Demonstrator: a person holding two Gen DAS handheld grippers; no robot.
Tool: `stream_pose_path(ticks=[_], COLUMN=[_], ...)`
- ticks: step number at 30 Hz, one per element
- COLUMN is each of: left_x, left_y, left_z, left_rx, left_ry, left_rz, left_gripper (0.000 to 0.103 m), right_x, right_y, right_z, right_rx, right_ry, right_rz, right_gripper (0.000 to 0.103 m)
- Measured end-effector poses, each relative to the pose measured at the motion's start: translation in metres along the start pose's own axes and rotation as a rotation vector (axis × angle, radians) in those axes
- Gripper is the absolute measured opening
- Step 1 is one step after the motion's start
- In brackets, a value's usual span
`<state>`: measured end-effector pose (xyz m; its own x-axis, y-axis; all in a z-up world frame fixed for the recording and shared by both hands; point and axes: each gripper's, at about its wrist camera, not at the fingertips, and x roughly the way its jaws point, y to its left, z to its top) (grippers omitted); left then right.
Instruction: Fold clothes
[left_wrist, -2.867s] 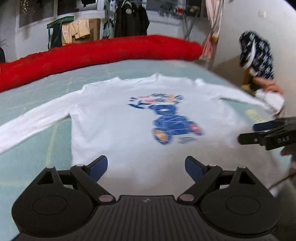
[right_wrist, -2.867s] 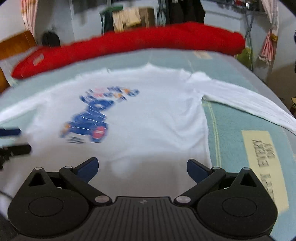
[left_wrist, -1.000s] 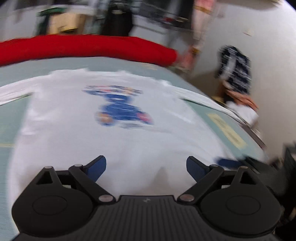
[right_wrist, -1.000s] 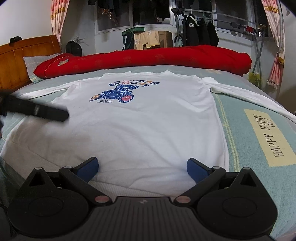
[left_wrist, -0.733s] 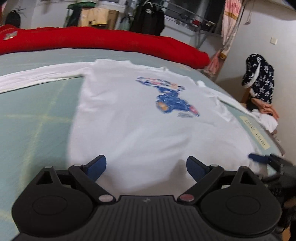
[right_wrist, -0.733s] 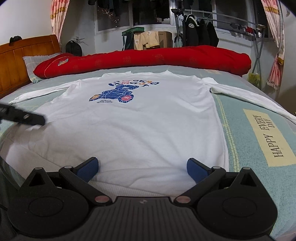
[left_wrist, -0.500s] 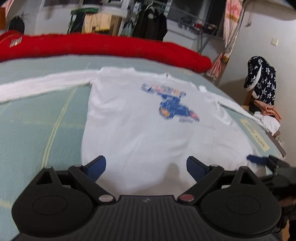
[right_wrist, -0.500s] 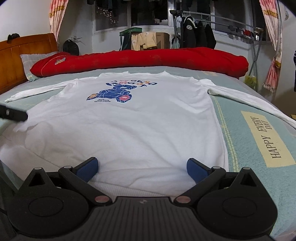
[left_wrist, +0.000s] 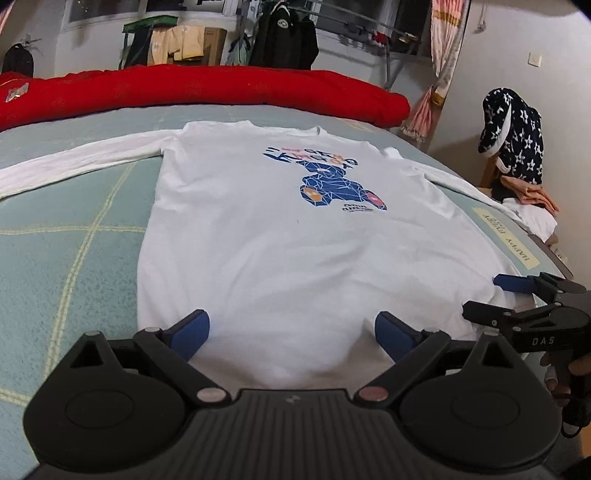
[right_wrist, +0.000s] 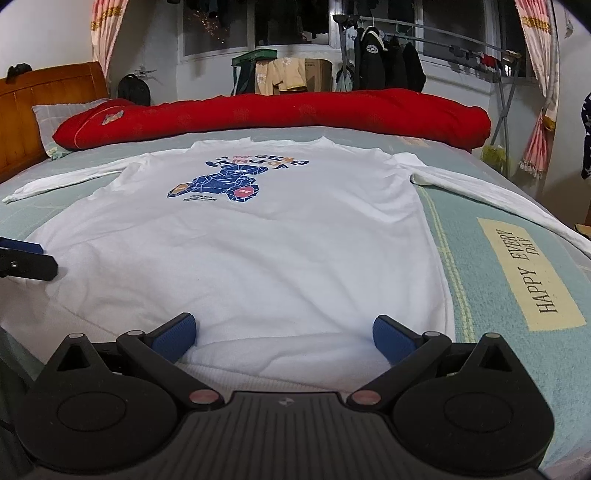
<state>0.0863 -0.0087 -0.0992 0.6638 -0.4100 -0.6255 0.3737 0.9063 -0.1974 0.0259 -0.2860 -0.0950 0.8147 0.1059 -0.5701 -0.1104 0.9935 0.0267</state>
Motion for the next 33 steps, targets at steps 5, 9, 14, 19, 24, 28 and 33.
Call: stream_pose_path(ticks=[5, 9, 14, 19, 24, 28, 33], left_x=[0.004, 0.005, 0.004, -0.001, -0.003, 0.004, -0.014], left_y=[0.000, 0.001, 0.001, 0.005, 0.012, 0.025, 0.049], left_z=[0.001, -0.001, -0.001, 0.003, 0.019, 0.022, 0.038], left_rx=[-0.002, -0.011, -0.015, -0.039, -0.028, -0.075, -0.175], left_ry=[0.003, -0.011, -0.014, -0.023, -0.058, -0.026, -0.059], left_rz=[0.002, -0.004, -0.004, -0.025, -0.029, -0.022, -0.043], left_gripper=[0.099, 0.101, 0.101, 0.101, 0.101, 0.101, 0.101], right_x=[0.002, 0.003, 0.004, 0.006, 0.012, 0.034, 0.076], right_y=[0.002, 0.003, 0.003, 0.005, 0.010, 0.023, 0.031], right_z=[0.002, 0.002, 0.005, 0.016, 0.046, 0.081, 0.117], right_rx=[0.010, 0.005, 0.005, -0.001, 0.017, -0.010, 0.012], right_ry=[0.015, 0.012, 0.038, 0.089, 0.090, 0.035, 0.041], right_rz=[-0.016, -0.021, -0.020, -0.030, 0.007, 0.055, 0.157], right_gripper=[0.103, 0.103, 0.103, 0.103, 0.103, 0.103, 0.103])
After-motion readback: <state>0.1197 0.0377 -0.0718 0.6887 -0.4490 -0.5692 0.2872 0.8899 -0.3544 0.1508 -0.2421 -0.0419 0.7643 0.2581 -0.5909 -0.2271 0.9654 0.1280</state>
